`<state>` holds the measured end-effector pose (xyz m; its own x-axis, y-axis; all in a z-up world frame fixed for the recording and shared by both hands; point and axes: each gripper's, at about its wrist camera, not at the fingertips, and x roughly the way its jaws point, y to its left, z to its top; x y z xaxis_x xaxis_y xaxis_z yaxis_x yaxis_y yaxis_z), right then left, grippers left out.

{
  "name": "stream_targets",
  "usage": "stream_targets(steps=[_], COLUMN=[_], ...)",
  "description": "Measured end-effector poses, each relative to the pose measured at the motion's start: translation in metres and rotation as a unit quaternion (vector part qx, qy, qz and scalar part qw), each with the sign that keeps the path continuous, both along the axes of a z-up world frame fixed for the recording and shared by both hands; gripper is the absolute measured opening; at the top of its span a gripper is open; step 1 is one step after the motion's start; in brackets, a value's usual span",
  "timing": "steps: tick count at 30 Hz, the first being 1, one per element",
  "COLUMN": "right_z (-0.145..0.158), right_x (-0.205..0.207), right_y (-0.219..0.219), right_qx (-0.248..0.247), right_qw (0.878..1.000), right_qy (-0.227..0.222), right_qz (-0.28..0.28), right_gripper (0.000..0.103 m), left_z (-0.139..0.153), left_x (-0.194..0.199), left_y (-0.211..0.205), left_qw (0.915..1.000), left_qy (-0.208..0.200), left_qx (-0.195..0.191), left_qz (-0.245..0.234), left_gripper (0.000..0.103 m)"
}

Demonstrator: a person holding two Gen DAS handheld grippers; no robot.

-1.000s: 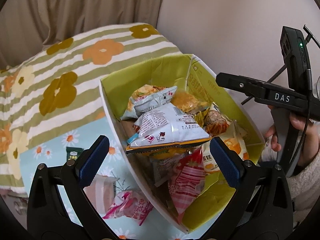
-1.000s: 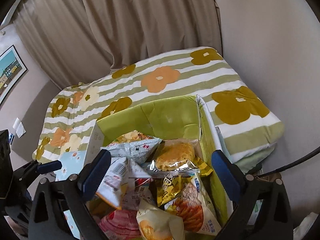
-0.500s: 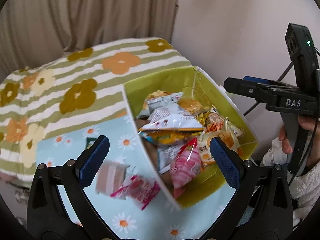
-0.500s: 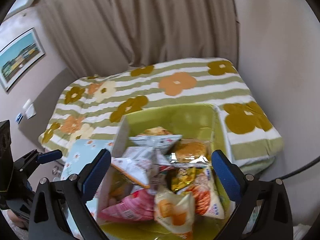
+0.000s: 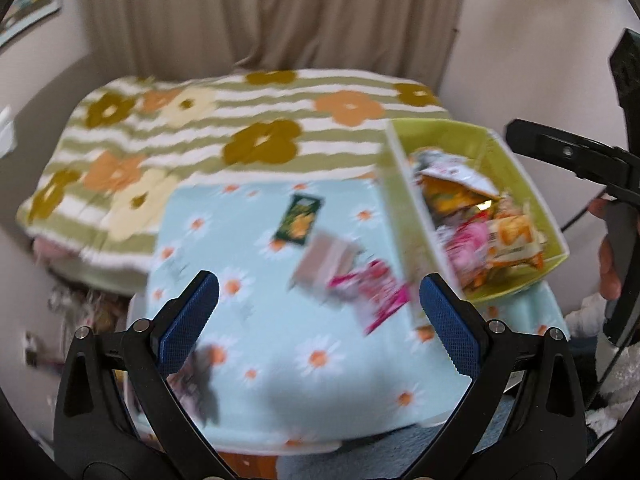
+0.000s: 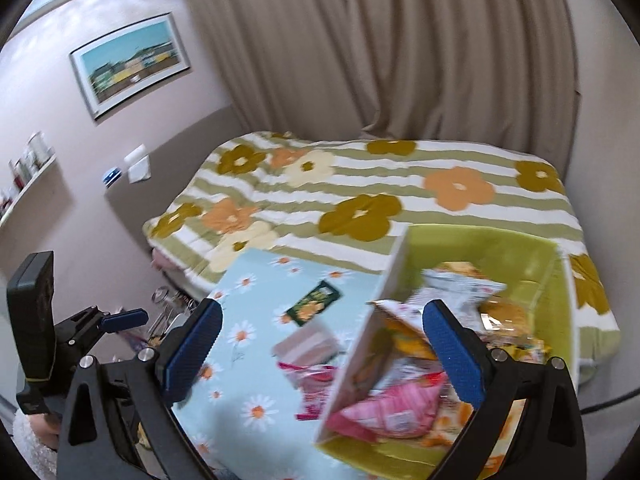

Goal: Organize snacks
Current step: 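Withdraw both tools from the box back over the table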

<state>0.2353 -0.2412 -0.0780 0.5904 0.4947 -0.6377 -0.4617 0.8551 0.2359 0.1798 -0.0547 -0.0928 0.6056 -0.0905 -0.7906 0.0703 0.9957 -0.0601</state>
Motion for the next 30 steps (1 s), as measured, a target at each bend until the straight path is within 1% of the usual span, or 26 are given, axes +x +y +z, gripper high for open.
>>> stream_targets(steps=[3,6,8,11,15,18,21,23,25,28,30], right_z=[-0.008,-0.019,-0.028,-0.045,-0.072,-0.099,-0.124,-0.144,-0.164,-0.184,-0.190], right_x=[-0.007,-0.014,-0.019,-0.028,-0.040,-0.049,-0.056,-0.057,-0.057,-0.053,-0.051], right_y=[0.025,0.051,0.064,0.083,0.100,0.111,0.118,0.123,0.124,0.128,0.130], right_qx=[-0.015,-0.028,-0.032,-0.049,-0.056,-0.081,-0.115,-0.139,-0.159,-0.192,-0.203], right_qw=[1.000,0.999,0.999,0.998,0.994,0.986,0.977,0.970,0.963,0.952,0.947], right_qy=[-0.001,0.010,0.013,0.014,0.024,0.026,0.021,0.024,0.027,0.020,0.016], right_qz=[0.007,0.014,0.008,-0.029,-0.092,-0.141,-0.178,-0.197,-0.216,-0.239,-0.247], right_gripper=[0.100,0.100,0.100,0.100,0.100,0.100,0.100,0.100,0.100,0.100,0.100], left_z=[-0.011,-0.027,-0.039,-0.059,-0.076,-0.093,-0.113,-0.129,-0.142,-0.157,-0.163], left_x=[-0.014,-0.024,-0.028,-0.036,-0.041,-0.041,-0.036,-0.033,-0.030,-0.029,-0.028], left_y=[0.032,0.058,0.074,0.103,0.134,0.151,0.158,0.160,0.159,0.158,0.157], left_qw=[0.9995,0.9987,0.9981,0.9971,0.9967,0.9964,0.9958,0.9953,0.9950,0.9951,0.9952], left_qy=[0.012,0.029,0.040,0.057,0.066,0.075,0.087,0.094,0.098,0.095,0.092], left_qx=[-0.001,0.003,-0.001,0.005,0.003,0.007,-0.003,-0.001,0.004,0.019,0.029], left_qz=[0.028,0.042,0.046,0.051,0.047,0.039,0.028,0.023,0.021,0.020,0.016], left_gripper=[0.100,0.100,0.100,0.100,0.100,0.100,0.100,0.100,0.100,0.100,0.100])
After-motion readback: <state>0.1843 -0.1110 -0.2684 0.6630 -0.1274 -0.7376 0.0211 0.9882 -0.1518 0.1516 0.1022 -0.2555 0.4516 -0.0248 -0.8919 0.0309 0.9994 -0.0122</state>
